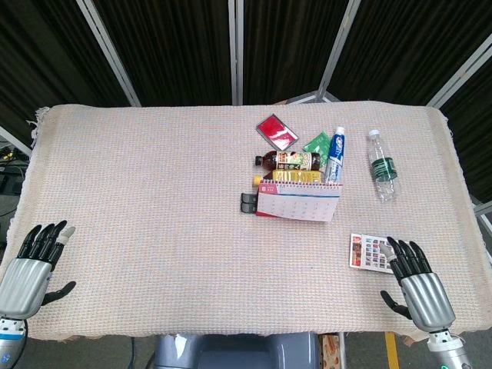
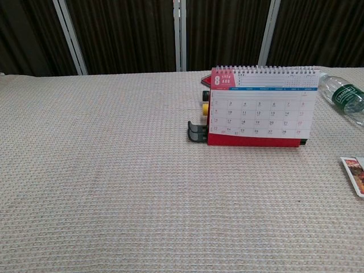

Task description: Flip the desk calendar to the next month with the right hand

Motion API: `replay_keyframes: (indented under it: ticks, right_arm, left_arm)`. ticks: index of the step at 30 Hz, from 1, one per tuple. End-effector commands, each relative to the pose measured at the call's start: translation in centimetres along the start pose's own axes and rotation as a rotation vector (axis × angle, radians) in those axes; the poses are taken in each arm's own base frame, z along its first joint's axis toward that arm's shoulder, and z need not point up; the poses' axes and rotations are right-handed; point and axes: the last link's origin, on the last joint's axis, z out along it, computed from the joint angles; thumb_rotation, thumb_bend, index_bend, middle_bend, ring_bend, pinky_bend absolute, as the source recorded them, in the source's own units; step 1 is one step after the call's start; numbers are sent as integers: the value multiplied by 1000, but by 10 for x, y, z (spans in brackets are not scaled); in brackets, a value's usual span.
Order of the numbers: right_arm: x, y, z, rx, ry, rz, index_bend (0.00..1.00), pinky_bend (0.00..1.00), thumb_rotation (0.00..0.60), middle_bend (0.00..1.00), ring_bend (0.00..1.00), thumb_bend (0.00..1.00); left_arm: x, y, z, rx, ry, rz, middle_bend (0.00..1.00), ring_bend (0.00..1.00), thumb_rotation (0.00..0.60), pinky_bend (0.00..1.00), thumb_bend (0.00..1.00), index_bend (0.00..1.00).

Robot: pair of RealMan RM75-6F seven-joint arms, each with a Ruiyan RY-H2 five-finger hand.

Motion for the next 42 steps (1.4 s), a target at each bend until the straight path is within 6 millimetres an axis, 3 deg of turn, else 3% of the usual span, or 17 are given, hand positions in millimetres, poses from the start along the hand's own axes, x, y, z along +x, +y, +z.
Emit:
replay_keyframes:
  ticks: [1,10,13,15,18,20,26,31,42]
  right_arm:
    - [-1,0,0,0,-4,0,0,0,600,0,0,186]
    - [-3,-9,4,-5,-25,64,0,0,600,8,0,184]
    - [-3,-15,8,-11,-33,109,0,140,600,203,139,177]
    - [-5,-27,18,-26,-48,219,0,327,600,404,334,184]
    - [-13,-50,35,-55,-150,453,0,418,600,524,458,215]
    - [-20,-73,55,-94,-248,702,0,433,600,557,488,236]
    - [-37,-90,87,-169,-380,934,0,438,600,577,506,271]
    - [-53,-92,109,-250,-375,1042,0,437,600,577,506,286]
    - [-72,-75,124,-370,-295,1089,0,436,600,577,506,293]
  left_arm:
    - [0,0,0,0,-1,-1,0,0,600,0,110,0]
    - [6,-1,1,0,21,-20,0,0,600,0,109,0]
    - [7,-1,1,-1,27,-24,0,0,600,0,110,0]
    - [9,0,0,-4,32,-27,0,0,600,0,110,0]
    - [11,-1,0,-5,39,-32,0,0,600,0,111,0]
    - [13,-2,0,-1,47,-39,0,0,600,0,111,0]
    - [15,-2,-2,-5,56,-44,0,0,600,0,110,0]
    - [18,-3,-2,-3,66,-54,0,0,600,0,111,0]
    - [17,-4,-1,-8,62,-55,0,0,600,0,111,0]
